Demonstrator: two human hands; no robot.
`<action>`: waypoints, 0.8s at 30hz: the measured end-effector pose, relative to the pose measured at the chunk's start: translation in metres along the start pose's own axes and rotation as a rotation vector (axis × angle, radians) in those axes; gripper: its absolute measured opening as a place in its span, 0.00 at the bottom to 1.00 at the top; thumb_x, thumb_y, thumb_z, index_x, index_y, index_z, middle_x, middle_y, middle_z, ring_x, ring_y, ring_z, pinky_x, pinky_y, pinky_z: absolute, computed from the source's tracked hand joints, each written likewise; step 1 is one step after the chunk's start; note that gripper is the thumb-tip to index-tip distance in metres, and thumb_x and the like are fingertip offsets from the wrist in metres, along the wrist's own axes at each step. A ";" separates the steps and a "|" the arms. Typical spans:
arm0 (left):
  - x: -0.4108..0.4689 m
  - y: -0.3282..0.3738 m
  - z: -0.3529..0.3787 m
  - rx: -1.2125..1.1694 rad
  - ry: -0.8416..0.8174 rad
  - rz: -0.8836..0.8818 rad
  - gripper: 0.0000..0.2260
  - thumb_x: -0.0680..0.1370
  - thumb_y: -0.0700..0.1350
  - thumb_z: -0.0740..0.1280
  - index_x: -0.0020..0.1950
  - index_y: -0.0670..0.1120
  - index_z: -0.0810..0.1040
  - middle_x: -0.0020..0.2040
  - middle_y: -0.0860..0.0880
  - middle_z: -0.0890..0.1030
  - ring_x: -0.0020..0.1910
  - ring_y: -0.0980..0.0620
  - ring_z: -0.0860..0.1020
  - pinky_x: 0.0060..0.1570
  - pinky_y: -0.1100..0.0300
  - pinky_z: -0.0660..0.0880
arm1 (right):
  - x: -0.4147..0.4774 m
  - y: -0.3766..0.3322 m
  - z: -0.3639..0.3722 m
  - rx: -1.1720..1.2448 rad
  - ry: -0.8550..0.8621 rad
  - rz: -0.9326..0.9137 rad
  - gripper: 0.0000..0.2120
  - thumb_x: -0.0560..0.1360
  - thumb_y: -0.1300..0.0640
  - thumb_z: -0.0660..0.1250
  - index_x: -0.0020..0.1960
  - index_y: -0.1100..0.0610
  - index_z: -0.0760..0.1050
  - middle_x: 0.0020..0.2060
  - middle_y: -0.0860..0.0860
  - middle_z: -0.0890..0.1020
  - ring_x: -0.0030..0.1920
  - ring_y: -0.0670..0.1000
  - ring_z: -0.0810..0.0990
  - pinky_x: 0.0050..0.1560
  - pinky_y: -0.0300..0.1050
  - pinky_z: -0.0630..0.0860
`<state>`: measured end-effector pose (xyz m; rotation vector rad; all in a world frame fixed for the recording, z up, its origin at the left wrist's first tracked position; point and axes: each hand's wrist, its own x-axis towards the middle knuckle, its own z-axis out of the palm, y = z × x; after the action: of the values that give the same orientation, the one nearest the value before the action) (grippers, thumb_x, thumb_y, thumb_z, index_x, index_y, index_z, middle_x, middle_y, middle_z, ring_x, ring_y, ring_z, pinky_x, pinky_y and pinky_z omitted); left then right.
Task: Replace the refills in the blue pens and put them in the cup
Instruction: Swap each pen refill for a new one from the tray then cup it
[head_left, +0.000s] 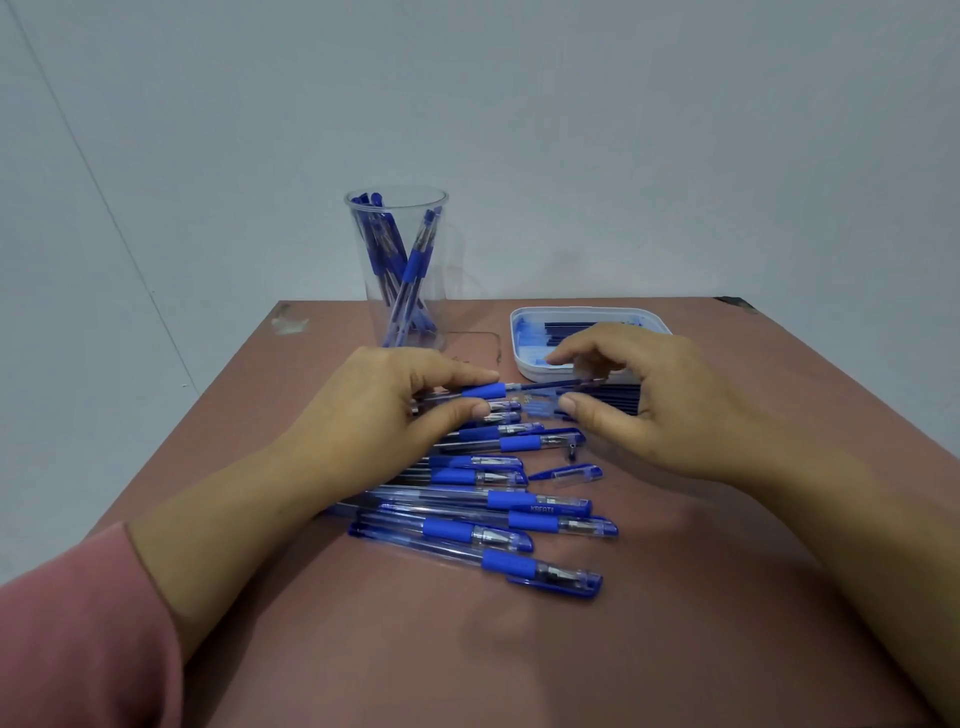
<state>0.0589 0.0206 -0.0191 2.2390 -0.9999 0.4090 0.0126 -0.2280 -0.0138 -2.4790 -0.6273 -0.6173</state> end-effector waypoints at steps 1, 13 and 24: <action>0.000 0.000 0.000 0.000 0.002 0.000 0.16 0.72 0.58 0.67 0.58 0.57 0.82 0.40 0.73 0.75 0.43 0.74 0.75 0.42 0.79 0.67 | -0.001 0.001 -0.001 0.006 0.014 0.019 0.11 0.72 0.50 0.67 0.54 0.48 0.76 0.44 0.42 0.79 0.46 0.44 0.77 0.48 0.42 0.74; -0.002 0.003 0.000 -0.016 0.000 0.030 0.16 0.73 0.58 0.66 0.58 0.57 0.82 0.43 0.72 0.77 0.47 0.71 0.77 0.45 0.78 0.69 | 0.001 -0.006 0.001 0.098 0.019 0.028 0.06 0.74 0.56 0.69 0.49 0.49 0.76 0.40 0.42 0.79 0.45 0.45 0.78 0.47 0.39 0.75; -0.003 0.003 0.003 -0.033 -0.026 0.026 0.17 0.73 0.60 0.65 0.58 0.58 0.82 0.48 0.65 0.82 0.47 0.68 0.79 0.47 0.73 0.74 | 0.001 -0.007 0.003 0.071 -0.077 -0.018 0.10 0.76 0.54 0.65 0.54 0.44 0.79 0.45 0.40 0.77 0.49 0.43 0.77 0.49 0.35 0.73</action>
<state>0.0551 0.0185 -0.0215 2.2096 -1.0428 0.3726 0.0109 -0.2208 -0.0134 -2.4426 -0.6894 -0.4998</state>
